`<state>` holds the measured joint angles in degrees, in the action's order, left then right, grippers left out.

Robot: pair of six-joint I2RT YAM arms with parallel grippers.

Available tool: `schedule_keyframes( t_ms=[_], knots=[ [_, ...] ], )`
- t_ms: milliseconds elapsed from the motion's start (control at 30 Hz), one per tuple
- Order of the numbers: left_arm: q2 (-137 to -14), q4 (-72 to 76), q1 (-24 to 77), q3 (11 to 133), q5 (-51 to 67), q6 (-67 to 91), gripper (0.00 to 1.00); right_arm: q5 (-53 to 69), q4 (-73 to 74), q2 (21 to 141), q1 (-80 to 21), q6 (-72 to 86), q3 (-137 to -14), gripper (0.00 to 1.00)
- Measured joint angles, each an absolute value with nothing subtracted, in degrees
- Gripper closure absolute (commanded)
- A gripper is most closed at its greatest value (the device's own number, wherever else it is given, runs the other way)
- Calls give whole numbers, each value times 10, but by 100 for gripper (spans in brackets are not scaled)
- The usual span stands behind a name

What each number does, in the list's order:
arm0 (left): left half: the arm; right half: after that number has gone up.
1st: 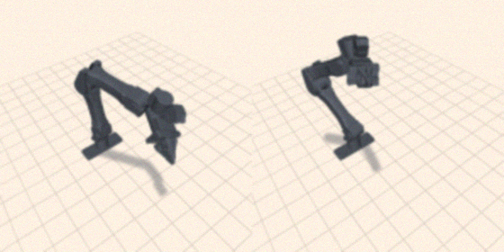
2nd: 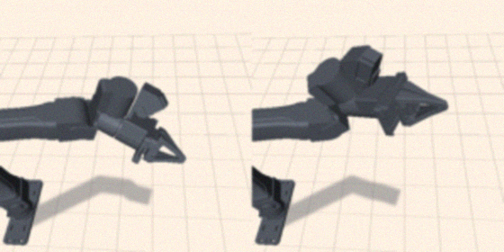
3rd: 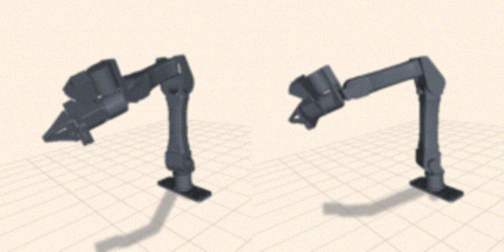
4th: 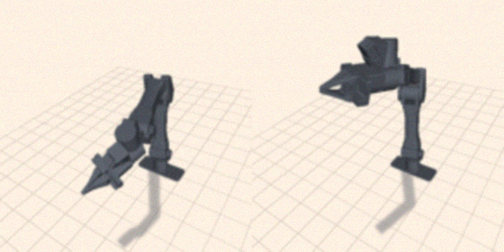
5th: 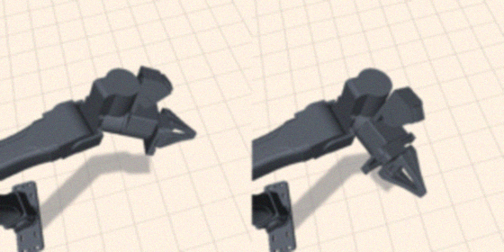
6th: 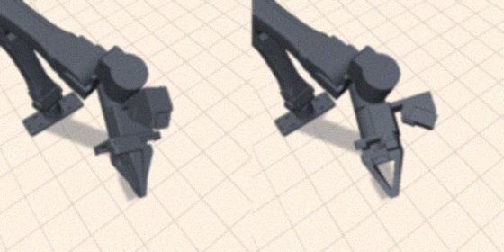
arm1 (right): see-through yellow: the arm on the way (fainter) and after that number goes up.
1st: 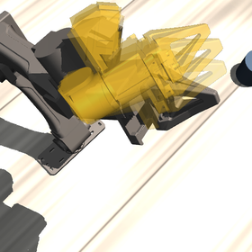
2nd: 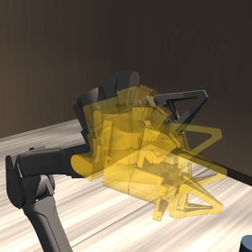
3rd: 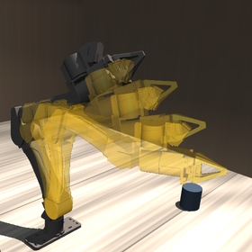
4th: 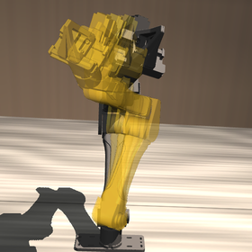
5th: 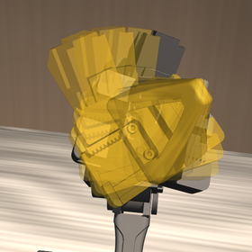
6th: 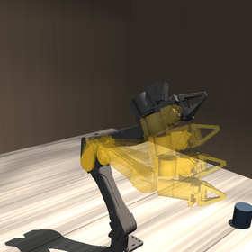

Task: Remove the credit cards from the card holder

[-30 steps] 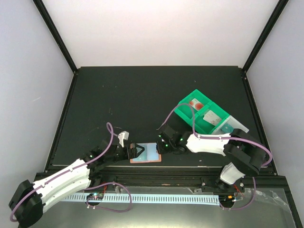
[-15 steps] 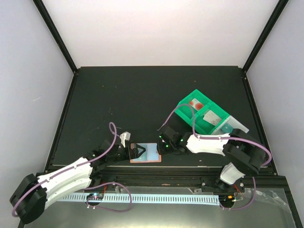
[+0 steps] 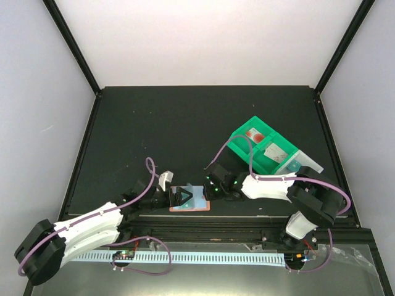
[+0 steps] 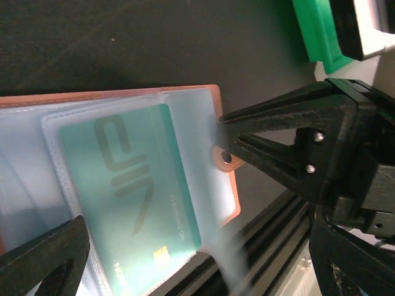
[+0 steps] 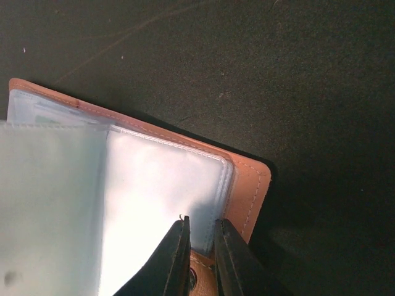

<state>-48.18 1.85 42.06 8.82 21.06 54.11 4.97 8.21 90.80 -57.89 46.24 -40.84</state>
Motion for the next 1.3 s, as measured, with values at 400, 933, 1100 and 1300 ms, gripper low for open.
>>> schedule_keyframes(
  t_ms=[400,933,1100,1300],
  knots=[
    [-475,86,421,74,254,572,1,55,53,909,-579,477,-397,88],
    [-366,-84,421,82,162,581,22,13,155,823,-579,462,-418,75],
    [-364,-121,421,83,134,580,48,18,157,820,-579,457,-433,75],
    [-401,-133,421,96,120,566,64,47,147,844,-584,460,-439,75]
  ],
)
